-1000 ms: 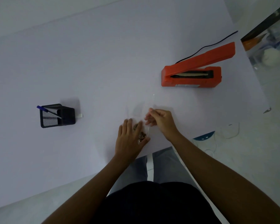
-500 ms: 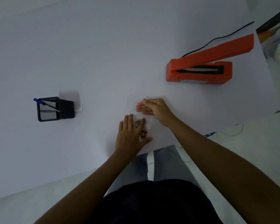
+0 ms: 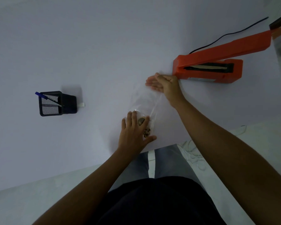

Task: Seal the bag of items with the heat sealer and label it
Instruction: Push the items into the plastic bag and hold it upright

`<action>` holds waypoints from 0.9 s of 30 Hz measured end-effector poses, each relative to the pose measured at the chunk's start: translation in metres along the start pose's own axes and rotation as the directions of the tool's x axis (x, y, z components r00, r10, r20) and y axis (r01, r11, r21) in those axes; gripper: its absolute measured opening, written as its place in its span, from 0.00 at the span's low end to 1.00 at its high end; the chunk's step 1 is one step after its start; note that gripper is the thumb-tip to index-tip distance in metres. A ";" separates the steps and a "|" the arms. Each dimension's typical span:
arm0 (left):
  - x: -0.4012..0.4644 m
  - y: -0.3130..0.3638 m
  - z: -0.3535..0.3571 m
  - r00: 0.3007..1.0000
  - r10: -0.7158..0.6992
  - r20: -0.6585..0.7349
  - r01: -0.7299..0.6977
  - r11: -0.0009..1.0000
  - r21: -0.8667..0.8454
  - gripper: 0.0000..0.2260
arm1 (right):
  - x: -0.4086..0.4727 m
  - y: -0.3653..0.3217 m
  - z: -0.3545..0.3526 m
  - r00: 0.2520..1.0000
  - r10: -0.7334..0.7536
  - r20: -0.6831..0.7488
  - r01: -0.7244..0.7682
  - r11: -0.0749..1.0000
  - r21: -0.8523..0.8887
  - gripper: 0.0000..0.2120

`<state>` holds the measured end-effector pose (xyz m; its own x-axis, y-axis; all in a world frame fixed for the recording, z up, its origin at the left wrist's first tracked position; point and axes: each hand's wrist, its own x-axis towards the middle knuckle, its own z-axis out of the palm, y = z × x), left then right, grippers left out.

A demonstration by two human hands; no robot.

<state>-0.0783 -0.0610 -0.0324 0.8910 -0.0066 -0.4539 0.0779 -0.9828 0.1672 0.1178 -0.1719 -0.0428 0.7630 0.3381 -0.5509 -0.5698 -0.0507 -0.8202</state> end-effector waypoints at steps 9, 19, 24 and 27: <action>-0.001 0.003 0.003 1.000 -0.007 0.012 0.007 1.000 0.006 0.40 | -0.040 0.041 0.040 0.931 0.210 0.299 -0.180 0.976 -0.123 0.19; 0.002 0.001 -0.002 0.999 0.034 0.038 -0.035 0.999 0.038 0.41 | 0.027 -0.001 0.036 0.966 0.191 0.174 -0.173 0.979 -0.111 0.20; 0.001 0.001 -0.004 0.998 0.032 0.045 -0.034 0.999 0.038 0.42 | 0.033 -0.003 0.032 0.985 0.113 0.129 -0.106 0.993 -0.060 0.20; 0.003 0.004 -0.005 0.997 0.047 0.060 -0.050 0.998 0.048 0.43 | 0.016 0.001 0.029 0.993 0.047 0.109 -0.047 0.999 -0.008 0.19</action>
<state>-0.0734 -0.0638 -0.0285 0.8652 -0.0639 -0.4974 0.0118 -0.9890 0.1475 0.1205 -0.1396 -0.0477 0.6976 0.4356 -0.5689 -0.6023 -0.0736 -0.7949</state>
